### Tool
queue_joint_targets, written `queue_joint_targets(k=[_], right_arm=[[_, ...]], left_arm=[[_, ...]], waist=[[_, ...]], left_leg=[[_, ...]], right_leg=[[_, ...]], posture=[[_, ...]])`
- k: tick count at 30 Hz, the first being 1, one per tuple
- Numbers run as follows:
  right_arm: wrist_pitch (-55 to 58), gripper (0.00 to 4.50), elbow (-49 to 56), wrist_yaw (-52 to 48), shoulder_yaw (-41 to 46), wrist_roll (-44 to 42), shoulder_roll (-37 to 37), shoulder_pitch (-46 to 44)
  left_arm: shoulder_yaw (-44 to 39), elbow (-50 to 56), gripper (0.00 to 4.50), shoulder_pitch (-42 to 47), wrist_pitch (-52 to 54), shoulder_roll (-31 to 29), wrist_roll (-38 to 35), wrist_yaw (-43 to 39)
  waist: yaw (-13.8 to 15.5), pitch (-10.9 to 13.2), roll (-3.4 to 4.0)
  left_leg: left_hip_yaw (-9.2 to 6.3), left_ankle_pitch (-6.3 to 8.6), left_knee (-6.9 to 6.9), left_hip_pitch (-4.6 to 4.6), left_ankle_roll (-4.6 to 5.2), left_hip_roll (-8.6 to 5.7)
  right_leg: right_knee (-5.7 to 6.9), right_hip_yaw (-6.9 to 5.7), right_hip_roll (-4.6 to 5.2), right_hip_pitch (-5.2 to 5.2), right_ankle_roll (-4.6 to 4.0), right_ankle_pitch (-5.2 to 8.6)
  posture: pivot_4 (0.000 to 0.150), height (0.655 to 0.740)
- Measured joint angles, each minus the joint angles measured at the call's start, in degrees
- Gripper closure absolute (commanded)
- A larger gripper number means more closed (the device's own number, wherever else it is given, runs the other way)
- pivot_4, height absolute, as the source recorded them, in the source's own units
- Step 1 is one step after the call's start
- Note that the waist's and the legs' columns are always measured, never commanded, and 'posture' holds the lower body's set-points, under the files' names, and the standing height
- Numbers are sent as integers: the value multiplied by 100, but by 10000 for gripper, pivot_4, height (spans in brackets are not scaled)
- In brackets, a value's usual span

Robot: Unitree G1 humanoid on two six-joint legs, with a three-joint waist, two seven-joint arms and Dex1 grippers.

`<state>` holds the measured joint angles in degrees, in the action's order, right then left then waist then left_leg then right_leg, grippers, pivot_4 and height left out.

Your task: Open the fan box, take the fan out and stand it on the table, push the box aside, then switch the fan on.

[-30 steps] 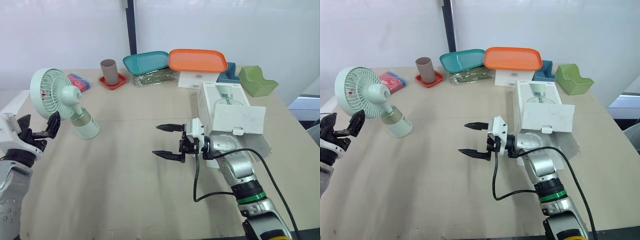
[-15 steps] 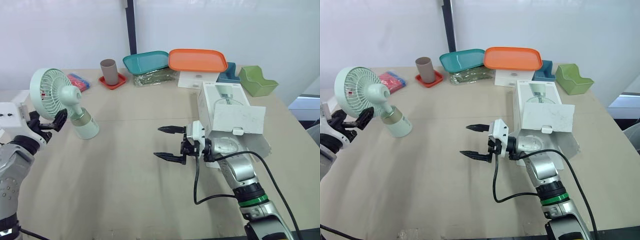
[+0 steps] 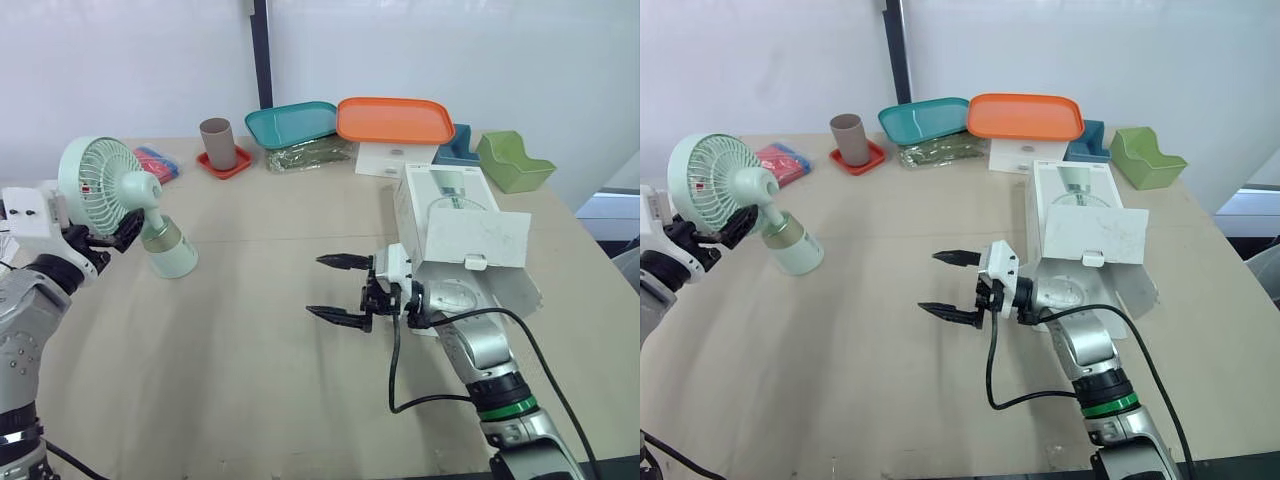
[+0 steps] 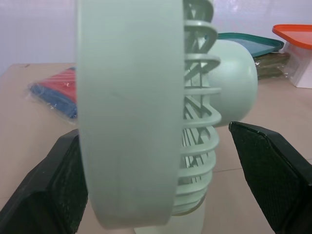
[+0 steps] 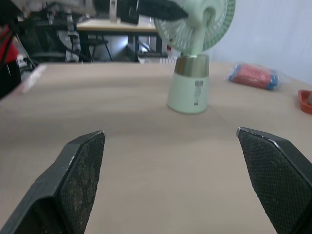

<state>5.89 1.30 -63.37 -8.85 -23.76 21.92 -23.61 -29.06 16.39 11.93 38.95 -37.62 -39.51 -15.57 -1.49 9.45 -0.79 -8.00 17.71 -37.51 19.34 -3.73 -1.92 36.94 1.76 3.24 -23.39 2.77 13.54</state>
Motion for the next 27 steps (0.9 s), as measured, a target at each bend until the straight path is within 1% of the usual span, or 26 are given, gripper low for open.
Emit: queue_joint_targets(k=[3, 8, 9, 11, 14, 16, 27], right_arm=[[198, 702, 179, 10, 72, -305, -44, 0], [305, 702, 207, 95, 132, -412, -85, -1], [304, 0, 206, 99, 133, -405, -85, 0], [301, 0, 206, 100, 133, -398, -84, 0], [259, 0, 200, 98, 133, -309, -74, 5], [195, 0, 189, 90, 132, -274, -72, 21], [59, 0, 85, 7, 130, -87, -67, 23]], left_arm=[[0, 0, 0, 0, 0, 0, 57, -17], [0, 0, 0, 0, 1, 0, 96, -74], [0, 0, 4129, 1, 1, 0, 104, -84], [0, 0, 7073, 1, 1, 0, 123, -94], [-1, -3, 18061, 2, 1, 1, 127, -111], [-7, -26, 24031, 7, 13, 1, 144, -108], [-7, -30, 24031, 30, 25, 2, 140, -126]], waist=[[2, 0, 0], [2, 0, 0], [2, 0, 0], [2, 0, 0], [4, 0, 0], [6, 0, 0], [6, 0, -1]], left_leg=[[-2, 2, 0, 0, 3, 0], [-2, 10, 0, 0, 18, -1], [-1, 10, 0, 0, 18, -1], [-1, 10, 0, 0, 18, -1], [-2, 10, 0, 0, 18, -1], [-2, 10, 0, 0, 18, -1], [-2, 9, 0, 1, 17, -1]], right_leg=[[0, 0, 0, 0, 0, 0], [0, 0, 0, 0, 0, 0], [0, 0, 0, -1, 0, 0], [0, 0, 0, -1, 0, 0], [0, 0, 0, -1, 0, 0], [0, -1, 0, -1, 0, 0], [0, -1, 0, -1, 0, 0]], posture=[[1500, 7400], [1500, 7400], [1500, 7400], [1500, 7400], [1500, 7400], [1500, 7400], [1500, 7400]])
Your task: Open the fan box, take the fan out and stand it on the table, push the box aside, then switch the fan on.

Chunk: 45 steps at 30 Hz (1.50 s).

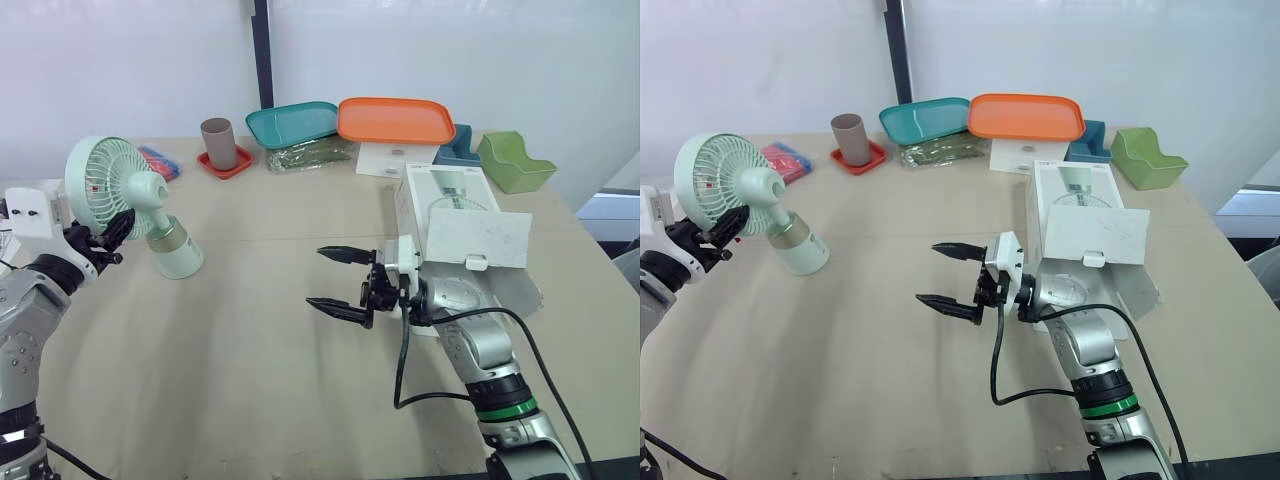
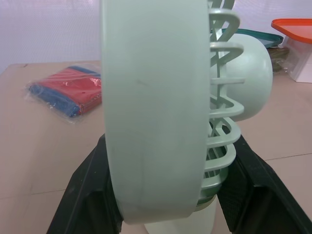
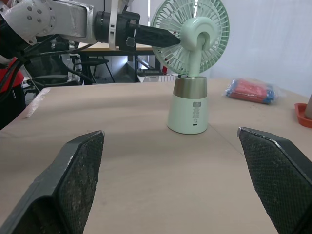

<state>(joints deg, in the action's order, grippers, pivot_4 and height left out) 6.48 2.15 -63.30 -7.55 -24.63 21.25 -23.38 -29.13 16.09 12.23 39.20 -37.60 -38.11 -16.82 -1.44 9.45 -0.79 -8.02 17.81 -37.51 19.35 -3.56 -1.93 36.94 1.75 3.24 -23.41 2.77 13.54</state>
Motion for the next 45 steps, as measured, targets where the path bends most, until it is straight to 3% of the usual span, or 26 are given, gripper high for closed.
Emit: queue_joint_targets(k=[7, 12, 19, 30, 31, 39, 40, 43, 44, 45], right_arm=[[392, 0, 44, 263, 0, -4, -25, -146], [1122, 0, 275, 1089, 11, 72, -137, -806], [2345, 0, 1051, 1916, -134, 107, -114, -844], [3524, 0, 1612, 3158, -338, 315, -413, -886], [3584, 4027, 1625, 3213, -338, 314, -414, -890], [4068, 4027, 1795, 3605, -332, 292, -540, -899], [4134, 8237, 1795, 3673, -322, 283, -603, -903], [4217, 14405, 1795, 3752, -313, 248, -647, -925], [4237, 19664, 1795, 3767, -310, 244, -658, -929], [4247, 19664, 1794, 3795, -309, 243, -670, -929]], left_arm=[[224, 107, 24031, 201, 82, -1, -45, -184], [1002, 699, 24031, 659, 339, 2, -238, -400], [1787, 924, 24031, 889, 373, 143, -258, -666], [2085, 878, 24031, 980, 187, 599, -115, -976], [2090, 877, 24595, 999, 187, 619, -109, -991], [2262, 803, 24595, 1009, 116, 763, 86, -1087], [2262, 802, 24595, 1009, 114, 769, 119, -1105], [2263, 802, 24595, 1009, 114, 780, 141, -1117], [2263, 801, 24595, 1010, 114, 787, 142, -1117], [2263, 797, 24595, 1010, 114, 797, 143, -1116]], waist=[[1, 6, -9], [2, 8, -14], [-18, 8, -13], [-8, 8, -13], [-7, 8, -13], [-12, 8, -13], [-11, 8, -13], [-11, 8, -13], [-11, 8, -13], [-11, 8, -13]], left_leg=[[-5, -4, -1, 5, -6, -2], [-8, -16, 0, 16, -28, -4], [1, -16, 1, 24, -28, -2], [-2, -18, -1, 31, -30, -5], [-2, -18, -1, 31, -30, -6], [-2, -17, -1, 32, -28, -5], [-1, -17, -1, 32, -28, -6], [-1, -17, -1, 32, -28, -6], [-2, -17, -1, 32, -28, -6], [-2, -17, -1, 32, -28, -6]], right_leg=[[0, -2, 1, -3, 1, -1], [-1, -3, 2, -12, 2, -2], [3, 3, -2, -27, 1, -2], [4, 1, 1, -30, 0, -3], [4, 1, 1, -30, 0, -3], [6, 2, 0, -33, 0, -3], [5, 2, 0, -33, 0, -3], [5, 1, 0, -33, 1, -3], [5, 1, 0, -33, 1, -3], [6, 1, 0, -33, 1, -3]], posture=[[1500, 7400], [1500, 7400], [1500, 7400], [1500, 7400], [1500, 7400], [1500, 7400], [1500, 7400], [1500, 7400], [1500, 7400], [1500, 7400]])
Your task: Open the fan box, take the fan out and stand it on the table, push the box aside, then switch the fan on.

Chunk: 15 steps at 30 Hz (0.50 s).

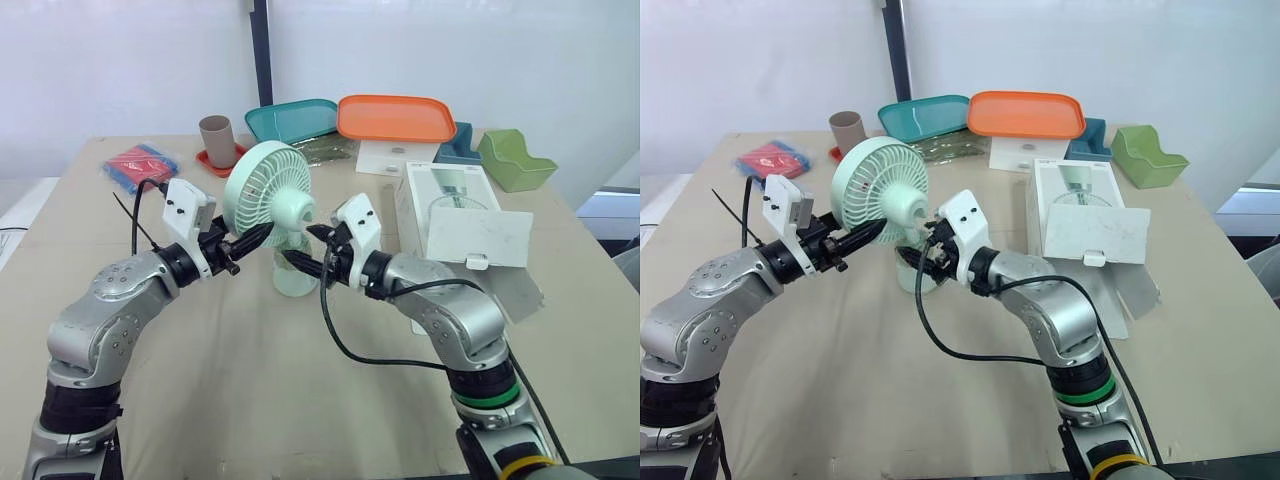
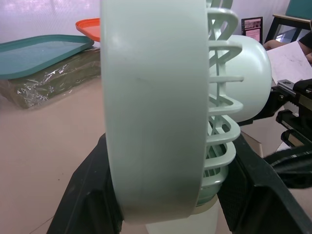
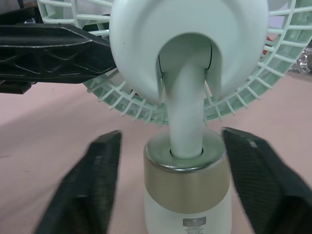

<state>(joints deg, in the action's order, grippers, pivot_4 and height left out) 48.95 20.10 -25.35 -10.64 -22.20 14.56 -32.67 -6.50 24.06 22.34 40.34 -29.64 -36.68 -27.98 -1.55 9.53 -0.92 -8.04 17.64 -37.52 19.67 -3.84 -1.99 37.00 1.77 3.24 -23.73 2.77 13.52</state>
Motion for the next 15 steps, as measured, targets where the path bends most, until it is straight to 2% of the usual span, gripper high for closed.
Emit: queue_joint_targets(k=[15], right_arm=[[31, 19664, -225, 195, -1, 7, -165, -183]], left_arm=[[0, 2, 24595, 3, 9, 102, 19, 63]], waist=[[0, 0, 0]], left_leg=[[0, 0, 0, 0, 0, -1]], right_leg=[[1, 0, 0, -1, 0, 0]], posture=[[1500, 7400]])
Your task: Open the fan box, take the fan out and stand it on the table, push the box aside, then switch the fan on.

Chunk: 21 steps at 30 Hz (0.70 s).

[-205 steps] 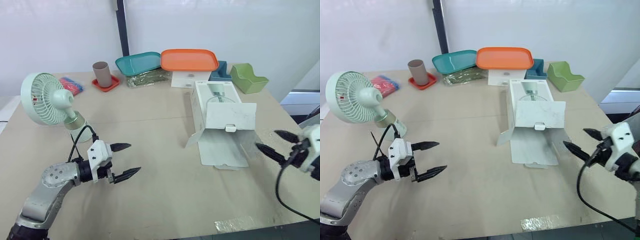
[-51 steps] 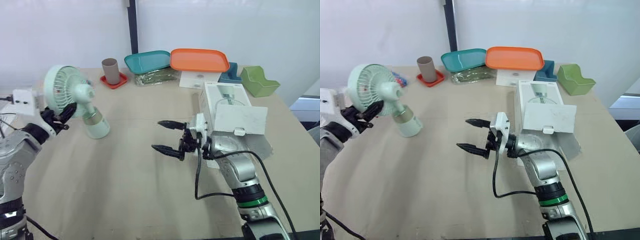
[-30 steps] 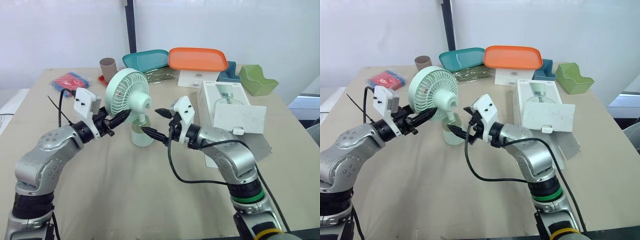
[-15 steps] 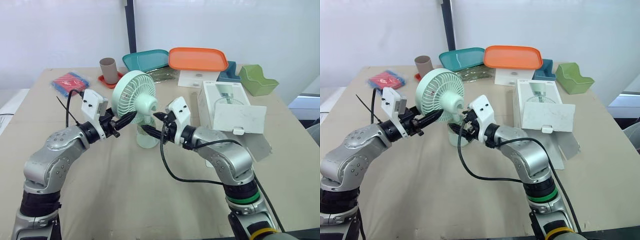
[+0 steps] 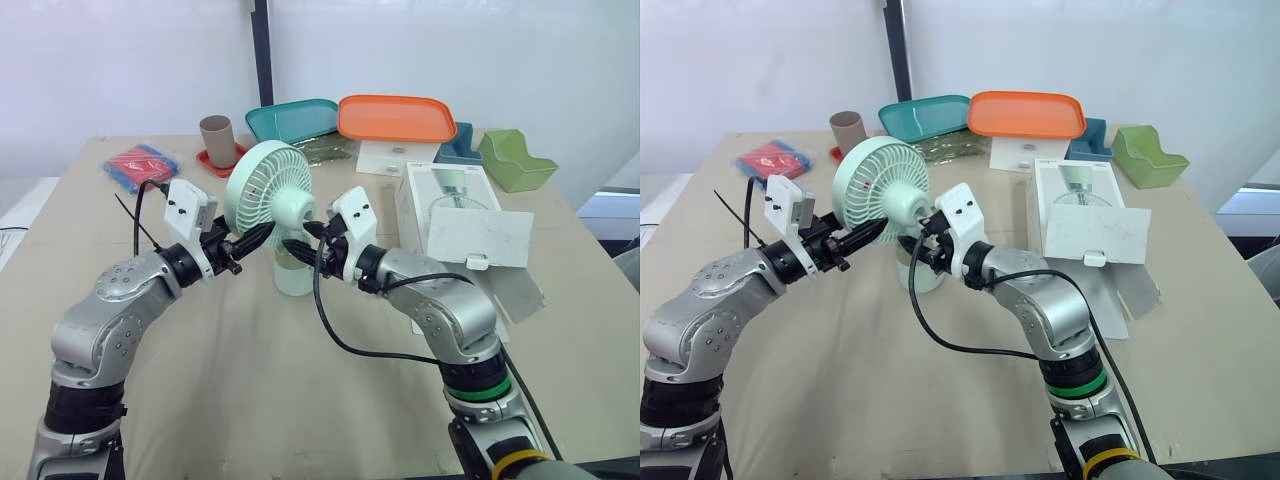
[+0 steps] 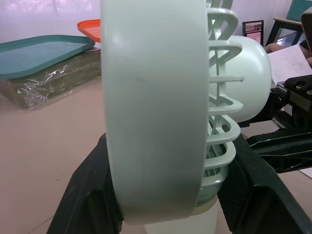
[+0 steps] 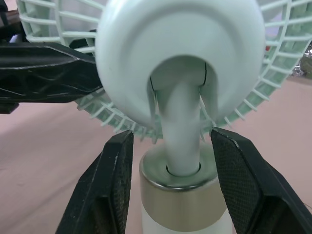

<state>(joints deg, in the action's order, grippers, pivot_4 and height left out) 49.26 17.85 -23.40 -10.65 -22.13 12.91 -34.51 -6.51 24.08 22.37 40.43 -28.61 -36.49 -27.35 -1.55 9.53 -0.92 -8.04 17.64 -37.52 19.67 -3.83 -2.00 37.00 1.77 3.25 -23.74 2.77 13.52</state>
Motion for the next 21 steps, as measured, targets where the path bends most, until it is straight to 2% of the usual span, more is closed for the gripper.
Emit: queue_joint_targets(k=[5, 8, 11, 21], right_arm=[[24, 19664, -9, 3, -5, 0, -20, 0], [25, 28047, -22, 6, -5, 0, -49, 0], [16, 40690, -88, 62, 7, 49, -85, -14], [15, 41658, -111, 109, 7, 117, -168, -25]], left_arm=[[-1, 12, 24595, 0, 20, 1, -14, 56], [-6, 40, 24595, 0, 66, 6, -24, 70], [-7, 65, 24595, 0, 98, 15, -27, 85], [-9, 81, 24595, 0, 119, 61, -33, 171]], waist=[[0, 0, 0], [0, 0, 0], [0, 0, 0], [-2, -1, 1]], left_leg=[[0, 0, 0, 0, 0, 0], [0, 0, 0, 0, 0, 0], [1, 0, 0, 0, 0, -1], [1, 0, 0, -1, 0, 0]], right_leg=[[0, 0, 0, 0, 0, 0], [1, 0, 0, 0, 0, 0], [1, 0, 0, 0, 0, 0], [2, 0, 0, 0, 0, 0]], posture=[[1500, 7400], [1500, 7400], [1500, 7400], [1500, 7400]])
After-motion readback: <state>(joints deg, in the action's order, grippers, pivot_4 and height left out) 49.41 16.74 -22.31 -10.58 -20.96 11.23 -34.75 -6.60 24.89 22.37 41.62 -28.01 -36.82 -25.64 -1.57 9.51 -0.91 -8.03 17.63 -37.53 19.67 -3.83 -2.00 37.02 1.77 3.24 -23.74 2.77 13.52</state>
